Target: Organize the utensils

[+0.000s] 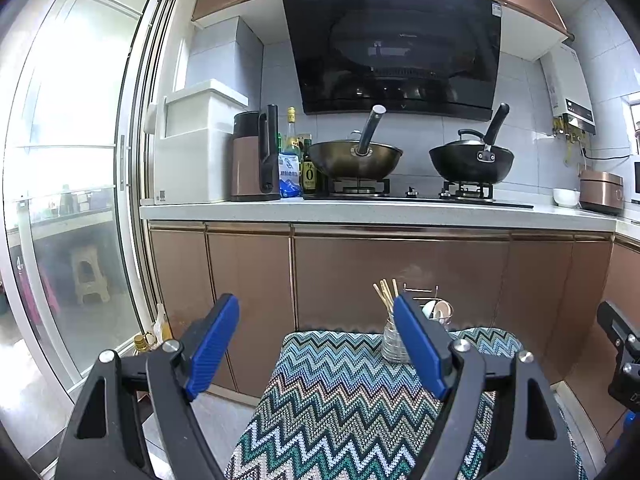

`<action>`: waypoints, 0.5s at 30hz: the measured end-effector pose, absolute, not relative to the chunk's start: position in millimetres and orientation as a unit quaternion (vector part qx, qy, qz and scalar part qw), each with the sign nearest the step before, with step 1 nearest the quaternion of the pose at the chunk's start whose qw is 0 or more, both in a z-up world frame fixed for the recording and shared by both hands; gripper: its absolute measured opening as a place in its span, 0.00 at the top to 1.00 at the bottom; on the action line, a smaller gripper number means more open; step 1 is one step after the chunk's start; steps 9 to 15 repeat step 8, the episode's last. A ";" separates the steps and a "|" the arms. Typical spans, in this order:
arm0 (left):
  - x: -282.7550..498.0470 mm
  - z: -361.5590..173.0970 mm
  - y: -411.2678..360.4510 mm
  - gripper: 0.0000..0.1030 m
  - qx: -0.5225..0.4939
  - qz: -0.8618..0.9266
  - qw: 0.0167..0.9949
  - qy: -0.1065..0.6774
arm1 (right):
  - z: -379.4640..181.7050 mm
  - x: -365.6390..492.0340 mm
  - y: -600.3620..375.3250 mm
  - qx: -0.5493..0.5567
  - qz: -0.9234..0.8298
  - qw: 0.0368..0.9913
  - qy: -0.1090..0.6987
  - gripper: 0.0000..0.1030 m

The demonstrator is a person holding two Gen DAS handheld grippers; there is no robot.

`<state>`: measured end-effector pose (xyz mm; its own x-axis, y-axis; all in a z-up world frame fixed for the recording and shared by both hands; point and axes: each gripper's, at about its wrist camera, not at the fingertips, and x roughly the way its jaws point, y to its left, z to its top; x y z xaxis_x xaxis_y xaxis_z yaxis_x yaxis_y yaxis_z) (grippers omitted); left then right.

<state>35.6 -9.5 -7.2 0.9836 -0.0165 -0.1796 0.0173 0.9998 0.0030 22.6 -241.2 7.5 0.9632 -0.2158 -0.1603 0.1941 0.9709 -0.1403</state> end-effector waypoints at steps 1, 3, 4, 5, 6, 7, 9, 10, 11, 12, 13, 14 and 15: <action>36.4 -6.6 -8.9 0.24 0.002 -0.009 0.996 0.091 | 7.2 22.4 -241.2 -0.062 -0.104 0.989 0.088 0.02; 35.7 -6.9 -9.2 0.24 0.001 -0.009 0.996 0.092 | 7.5 22.5 -241.2 -0.061 -0.104 0.989 0.088 0.02; 35.7 -7.0 -8.9 0.24 0.000 -0.009 0.996 0.092 | 7.7 22.6 -241.3 -0.062 -0.104 0.989 0.087 0.02; 35.6 -6.7 -8.7 0.24 0.000 -0.009 0.996 0.092 | 7.7 22.7 -241.5 -0.062 -0.103 0.989 0.087 0.02; 35.3 -6.8 -8.6 0.24 0.000 -0.009 0.996 0.092 | 7.6 22.7 -241.3 -0.062 -0.103 0.989 0.087 0.02; 34.9 -6.6 -8.6 0.24 -0.001 -0.009 0.996 0.092 | 7.4 22.6 -241.2 -0.062 -0.104 0.989 0.088 0.02; 34.4 -6.5 -8.5 0.24 -0.001 -0.009 0.996 0.092 | 7.4 22.5 -241.2 -0.062 -0.104 0.989 0.088 0.02; 34.4 -6.5 -8.5 0.24 -0.001 -0.009 0.996 0.092 | 7.4 22.5 -241.2 -0.062 -0.104 0.989 0.088 0.02; 34.4 -6.5 -8.5 0.24 -0.001 -0.009 0.996 0.092 | 7.4 22.5 -241.2 -0.062 -0.104 0.989 0.088 0.02; 34.4 -6.5 -8.5 0.24 -0.001 -0.009 0.996 0.092 | 7.4 22.5 -241.2 -0.062 -0.104 0.989 0.088 0.02; 34.4 -6.5 -8.5 0.24 -0.001 -0.009 0.996 0.092 | 7.4 22.5 -241.2 -0.062 -0.104 0.989 0.088 0.02; 34.4 -6.5 -8.5 0.24 -0.001 -0.009 0.996 0.092 | 7.4 22.5 -241.2 -0.062 -0.104 0.989 0.088 0.02; 34.4 -6.5 -8.5 0.24 -0.001 -0.009 0.996 0.092 | 7.4 22.5 -241.2 -0.062 -0.104 0.989 0.088 0.02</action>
